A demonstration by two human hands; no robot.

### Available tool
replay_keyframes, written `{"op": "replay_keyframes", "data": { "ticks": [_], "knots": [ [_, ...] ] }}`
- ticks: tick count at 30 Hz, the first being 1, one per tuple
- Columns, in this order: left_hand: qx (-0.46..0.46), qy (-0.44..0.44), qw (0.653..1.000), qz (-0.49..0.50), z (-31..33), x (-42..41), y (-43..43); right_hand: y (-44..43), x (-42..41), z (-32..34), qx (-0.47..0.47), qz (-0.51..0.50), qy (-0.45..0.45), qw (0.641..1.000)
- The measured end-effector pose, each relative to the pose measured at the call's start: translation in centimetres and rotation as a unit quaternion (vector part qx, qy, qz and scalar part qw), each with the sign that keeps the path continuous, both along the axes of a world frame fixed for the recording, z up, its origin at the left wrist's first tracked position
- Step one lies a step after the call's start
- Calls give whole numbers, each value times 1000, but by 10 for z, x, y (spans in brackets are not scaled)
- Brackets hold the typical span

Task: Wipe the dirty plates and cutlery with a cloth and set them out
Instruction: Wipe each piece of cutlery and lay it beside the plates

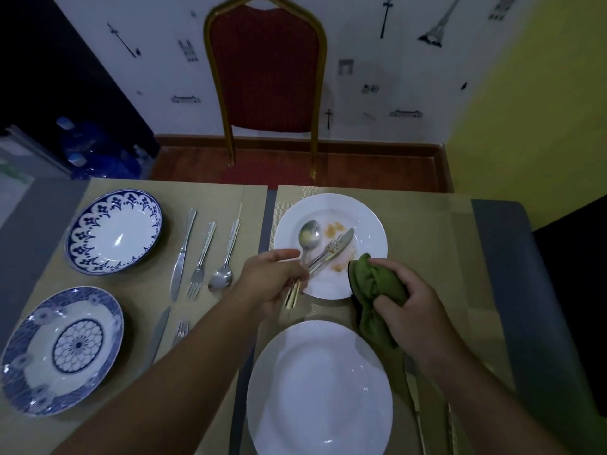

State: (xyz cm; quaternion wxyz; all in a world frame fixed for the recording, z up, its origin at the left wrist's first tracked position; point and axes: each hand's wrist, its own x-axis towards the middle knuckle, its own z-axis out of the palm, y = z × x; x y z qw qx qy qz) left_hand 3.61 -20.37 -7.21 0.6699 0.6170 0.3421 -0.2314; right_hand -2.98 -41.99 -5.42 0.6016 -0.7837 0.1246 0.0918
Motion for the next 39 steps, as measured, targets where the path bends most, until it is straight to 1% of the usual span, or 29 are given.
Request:
{"op": "replay_keyframes", "data": {
  "ticks": [3, 5, 7, 9, 12, 16, 19, 23, 26, 27, 29, 31, 35, 37, 39],
  "knots": [
    [-107, 18, 994, -1, 3, -31, -9, -4, 3, 7, -40, 26, -47, 998],
    [-152, 38, 988, -8, 4, -53, -17, -9, 6, 11, -70, 37, -71, 994],
    [-168, 38, 985, -28, 6, -71, -26, -13, 5, 14, -119, 71, -108, 984],
    [-181, 29, 982, -38, 9, -84, -34, -14, 2, 14, -183, 133, -152, 962],
    [-197, 36, 979, -35, 16, -95, -42, -12, -6, 7, -246, 209, -151, 934],
    [-238, 56, 969, 22, 18, -98, -44, -2, -27, -1, -292, 242, -189, 906],
    [-267, 64, 961, 25, 19, -106, -40, -3, -31, 0, -323, 255, -211, 887],
    [-290, 62, 955, 22, 19, -113, -39, -2, -21, 4, -348, 200, -184, 897],
    [-285, 54, 957, 24, 19, -113, -37, 7, -38, 3, -355, 240, -234, 873],
    [-284, 52, 957, 14, 20, -114, -35, 6, -40, 3, -352, 250, -233, 872],
    [-282, 60, 958, -4, 22, -116, -29, -1, -32, 3, -348, 240, -207, 882],
    [-282, 90, 955, -18, 23, -118, -24, -8, -21, 5, -345, 216, -181, 895],
    [-300, 151, 941, -31, 25, -117, -17, -12, -19, 12, -333, 166, -181, 910],
    [-271, 148, 950, -37, 22, -116, -17, -13, -25, 15, -316, 140, -193, 918],
    [-231, 121, 965, -40, 19, -117, -18, -11, -33, 17, -306, 137, -207, 919]
  ]
}}
